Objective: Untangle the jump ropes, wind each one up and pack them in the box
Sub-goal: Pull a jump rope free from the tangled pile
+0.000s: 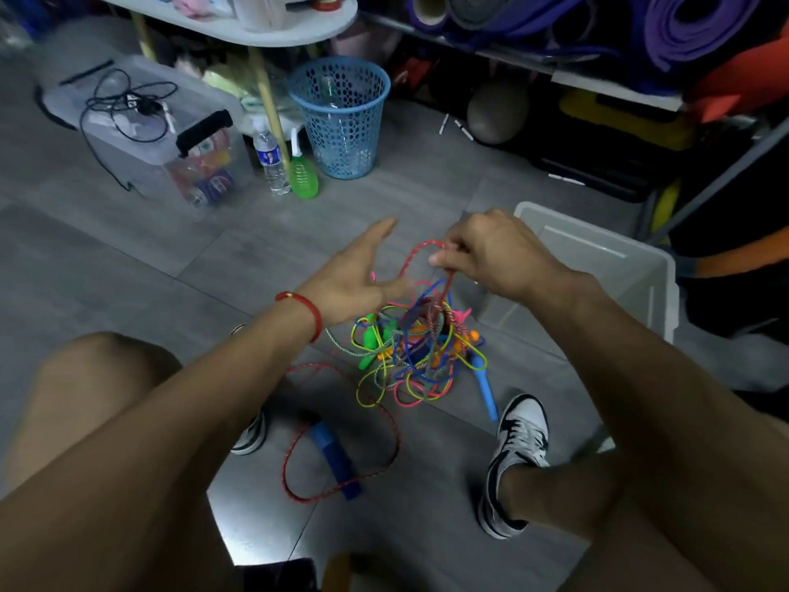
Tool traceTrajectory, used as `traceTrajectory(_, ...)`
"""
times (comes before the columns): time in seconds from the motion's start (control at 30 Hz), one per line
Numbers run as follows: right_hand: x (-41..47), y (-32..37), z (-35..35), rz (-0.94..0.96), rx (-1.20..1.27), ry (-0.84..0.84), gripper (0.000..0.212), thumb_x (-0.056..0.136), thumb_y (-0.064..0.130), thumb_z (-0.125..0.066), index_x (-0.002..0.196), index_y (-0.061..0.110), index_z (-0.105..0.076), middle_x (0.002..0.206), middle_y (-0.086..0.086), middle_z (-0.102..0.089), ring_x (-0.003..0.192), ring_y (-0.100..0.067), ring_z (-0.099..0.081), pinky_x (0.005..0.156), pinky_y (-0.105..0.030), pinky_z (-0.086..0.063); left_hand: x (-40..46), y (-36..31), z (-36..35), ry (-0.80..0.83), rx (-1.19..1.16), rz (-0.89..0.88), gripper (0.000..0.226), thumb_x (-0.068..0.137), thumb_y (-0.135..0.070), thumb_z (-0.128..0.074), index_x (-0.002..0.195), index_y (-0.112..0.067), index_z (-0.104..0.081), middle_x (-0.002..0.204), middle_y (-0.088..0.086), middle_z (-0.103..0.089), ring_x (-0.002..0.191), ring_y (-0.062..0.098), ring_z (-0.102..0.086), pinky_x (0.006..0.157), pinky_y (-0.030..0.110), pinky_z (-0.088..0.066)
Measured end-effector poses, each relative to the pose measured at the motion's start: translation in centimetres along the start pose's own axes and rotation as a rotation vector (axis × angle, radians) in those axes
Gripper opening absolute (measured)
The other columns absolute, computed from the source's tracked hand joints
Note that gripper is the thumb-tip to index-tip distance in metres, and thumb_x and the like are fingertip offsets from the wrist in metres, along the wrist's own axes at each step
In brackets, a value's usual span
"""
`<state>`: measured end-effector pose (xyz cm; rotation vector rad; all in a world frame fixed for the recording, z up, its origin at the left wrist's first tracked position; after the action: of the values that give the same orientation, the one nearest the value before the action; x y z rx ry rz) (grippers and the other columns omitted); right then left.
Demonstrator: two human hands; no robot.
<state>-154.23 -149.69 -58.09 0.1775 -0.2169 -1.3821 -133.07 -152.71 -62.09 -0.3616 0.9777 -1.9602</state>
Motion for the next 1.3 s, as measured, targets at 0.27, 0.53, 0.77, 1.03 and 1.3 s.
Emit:
traceTrajectory(0.27,-0.7,0.3,-0.9,0.107,-0.027,0.037,0.037,0.091,0.052,-0.063,0.077,0.019,-0.056,0.079,-0.006,-0.066,0.080,-0.030,-0.061,0.063,-0.036,-0.043,0.5,-2.9,-0.2,-0.156,0.029,-0.253,0.023,0.099,-0.025,-0.059,0.079,-0.020,-0.067,0.059,-0.004,-0.057,0.052,0.003,-0.050,0.056,0.020,-0.041)
traceTrajectory(0.53,-2.5,-3.5,-6.7,-0.132,0.254,0.225,0.018,0.095,0.032,-0.067,0.096,0.016,-0.076,0.076,0.003,-0.060,0.084,-0.024,-0.063,0.072,-0.026,-0.039,0.4,-3.1,2.1,-0.351,-0.561,-0.196,0.025,0.096,-0.023,-0.052,0.073,-0.018,-0.061,0.058,-0.002,-0.054,0.058,0.016,-0.051,0.060,0.024,-0.048)
traceTrajectory(0.77,-2.0,-3.2,-4.7,-0.067,0.049,0.096,0.031,0.096,0.047,-0.059,0.094,0.019,-0.073,0.096,-0.009,-0.071,0.100,-0.034,-0.062,0.075,-0.035,-0.040,0.6,1.4,3.5,0.066,0.255,0.386,0.026,0.075,-0.036,-0.055,0.086,-0.014,-0.064,0.078,0.014,-0.069,0.062,0.031,-0.069,0.071,0.035,-0.056)
traceTrajectory(1.03,-1.1,-1.3,-3.2,-0.092,0.171,0.052,0.032,0.095,0.043,-0.062,0.076,0.017,-0.065,0.073,-0.007,-0.068,0.079,-0.029,-0.064,0.074,-0.043,-0.050,1.4,-0.7,-4.7,0.138,-0.098,0.211,0.033,0.079,-0.049,-0.076,0.092,-0.019,-0.072,0.063,-0.012,-0.060,0.053,0.003,-0.055,0.057,0.021,-0.044)
traceTrajectory(1.3,-1.6,-0.9,-2.7,-0.149,0.473,0.030,0.030,0.091,0.039,-0.071,0.074,0.013,-0.073,0.059,-0.001,-0.071,0.055,-0.008,-0.069,0.070,-0.040,-0.059,1.8,-0.7,-6.1,-0.105,-0.237,0.094,0.015,0.076,-0.031,-0.081,0.086,-0.020,-0.079,0.076,-0.006,-0.076,0.077,0.004,-0.072,0.074,0.031,-0.058)
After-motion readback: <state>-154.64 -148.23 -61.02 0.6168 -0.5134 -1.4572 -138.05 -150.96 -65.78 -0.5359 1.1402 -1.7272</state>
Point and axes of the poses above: each hand's wrist, its own x-axis towards the middle knuckle, its own z-axis out of the back of the hand, y = z × x, the point moved 1 cm from there along x, towards the middle knuckle
